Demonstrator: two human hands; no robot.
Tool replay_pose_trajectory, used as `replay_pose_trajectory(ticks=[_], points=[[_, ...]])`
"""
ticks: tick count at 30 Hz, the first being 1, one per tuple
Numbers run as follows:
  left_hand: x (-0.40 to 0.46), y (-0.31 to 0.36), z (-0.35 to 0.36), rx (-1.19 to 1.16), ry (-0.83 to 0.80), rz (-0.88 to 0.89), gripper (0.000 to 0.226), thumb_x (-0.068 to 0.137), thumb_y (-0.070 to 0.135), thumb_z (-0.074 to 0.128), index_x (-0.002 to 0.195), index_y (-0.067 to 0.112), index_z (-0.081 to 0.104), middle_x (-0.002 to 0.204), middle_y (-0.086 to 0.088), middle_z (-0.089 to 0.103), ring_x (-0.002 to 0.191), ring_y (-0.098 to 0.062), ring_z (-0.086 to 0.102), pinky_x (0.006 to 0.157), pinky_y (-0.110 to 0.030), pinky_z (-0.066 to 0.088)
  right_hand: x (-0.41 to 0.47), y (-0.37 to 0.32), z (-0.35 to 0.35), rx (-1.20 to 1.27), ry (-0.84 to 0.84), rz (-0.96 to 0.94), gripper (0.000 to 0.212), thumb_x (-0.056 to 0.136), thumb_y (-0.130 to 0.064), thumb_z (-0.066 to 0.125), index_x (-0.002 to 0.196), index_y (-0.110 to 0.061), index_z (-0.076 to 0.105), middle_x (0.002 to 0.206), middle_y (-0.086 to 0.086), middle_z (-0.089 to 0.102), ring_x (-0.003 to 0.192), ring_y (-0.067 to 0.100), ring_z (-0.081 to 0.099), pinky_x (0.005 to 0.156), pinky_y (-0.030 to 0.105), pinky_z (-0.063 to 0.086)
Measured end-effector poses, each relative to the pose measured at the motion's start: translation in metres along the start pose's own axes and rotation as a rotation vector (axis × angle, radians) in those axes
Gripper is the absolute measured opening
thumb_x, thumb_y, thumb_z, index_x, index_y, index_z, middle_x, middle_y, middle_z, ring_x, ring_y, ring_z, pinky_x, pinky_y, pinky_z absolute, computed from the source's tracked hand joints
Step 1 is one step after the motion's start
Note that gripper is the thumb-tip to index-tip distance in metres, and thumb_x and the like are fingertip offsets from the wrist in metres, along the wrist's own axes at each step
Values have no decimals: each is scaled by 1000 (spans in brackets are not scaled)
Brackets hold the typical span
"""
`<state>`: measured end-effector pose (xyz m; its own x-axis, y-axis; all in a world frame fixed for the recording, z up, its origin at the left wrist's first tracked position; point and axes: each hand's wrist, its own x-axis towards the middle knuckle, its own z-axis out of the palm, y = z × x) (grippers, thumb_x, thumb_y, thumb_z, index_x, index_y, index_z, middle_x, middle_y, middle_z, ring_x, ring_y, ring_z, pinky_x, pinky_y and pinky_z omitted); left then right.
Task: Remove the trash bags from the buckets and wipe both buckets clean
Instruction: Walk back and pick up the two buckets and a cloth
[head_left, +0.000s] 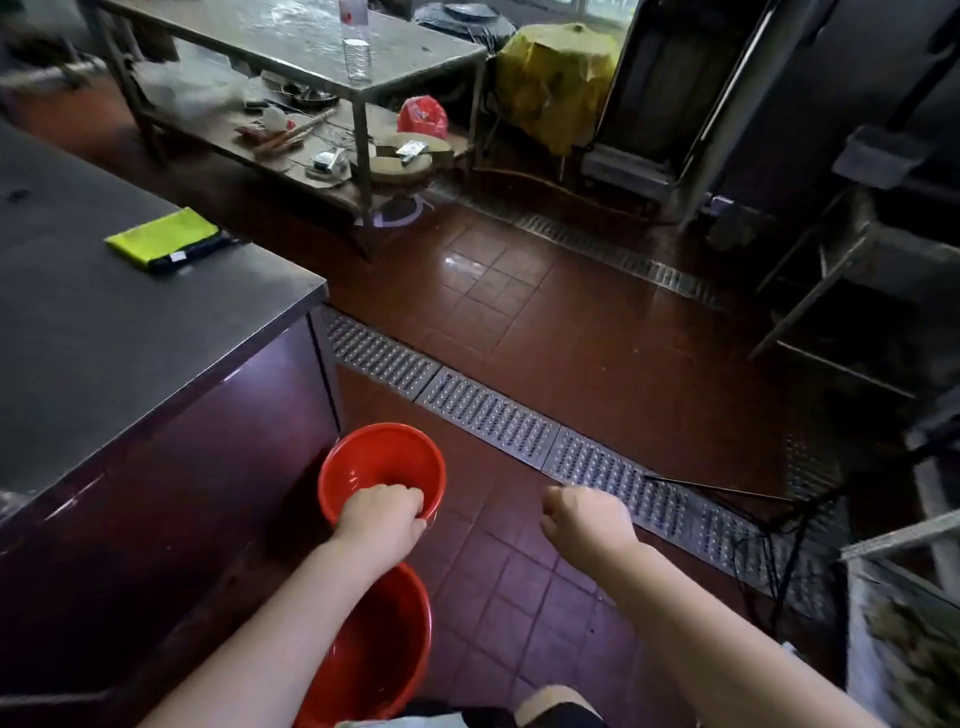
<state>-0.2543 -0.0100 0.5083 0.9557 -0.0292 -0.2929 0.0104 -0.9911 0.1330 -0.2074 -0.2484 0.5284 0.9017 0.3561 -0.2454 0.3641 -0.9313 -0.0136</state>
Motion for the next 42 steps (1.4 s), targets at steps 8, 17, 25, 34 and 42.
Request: replay_pose_trajectory(ticks=[8, 17, 25, 34, 42], points=[[154, 26, -2, 18, -42, -69, 25, 92, 38, 46, 108, 24, 58, 115, 3, 63, 108, -24, 57, 80, -34, 45, 141, 93, -6, -4, -68, -19, 21, 87, -29, 45, 95, -15, 59, 101, 8, 67, 95, 30, 63, 72, 31, 48], [294, 69, -17, -168, -58, -331, 25, 92, 40, 47, 108, 26, 59, 114, 4, 62, 106, -23, 58, 82, -33, 45, 316, 188, -43, -121, -169, -279, 14, 89, -25, 44, 89, -16, 55, 102, 8, 65, 97, 29, 61, 68, 30, 42], [325, 12, -18, -299, -100, -665, 24, 91, 42, 47, 107, 27, 58, 114, 7, 61, 105, -19, 58, 83, -31, 45, 453, 135, -59, -176, -252, -560, 11, 91, -19, 43, 90, -17, 54, 105, 11, 64, 96, 30, 61, 65, 29, 36], [367, -78, -46, -432, 44, -908, 25, 91, 39, 49, 111, 27, 60, 111, 5, 64, 105, -18, 59, 82, -30, 46, 575, 24, -94, -287, -222, -825, 14, 92, -24, 44, 93, -20, 58, 102, 5, 65, 94, 30, 62, 63, 30, 39], [344, -109, -35, -482, 141, -1273, 24, 90, 40, 50, 106, 26, 62, 105, 5, 65, 99, -18, 61, 77, -31, 47, 620, -93, -103, -471, -246, -1220, 22, 94, -20, 43, 105, -17, 62, 105, 6, 68, 95, 29, 66, 69, 36, 51]])
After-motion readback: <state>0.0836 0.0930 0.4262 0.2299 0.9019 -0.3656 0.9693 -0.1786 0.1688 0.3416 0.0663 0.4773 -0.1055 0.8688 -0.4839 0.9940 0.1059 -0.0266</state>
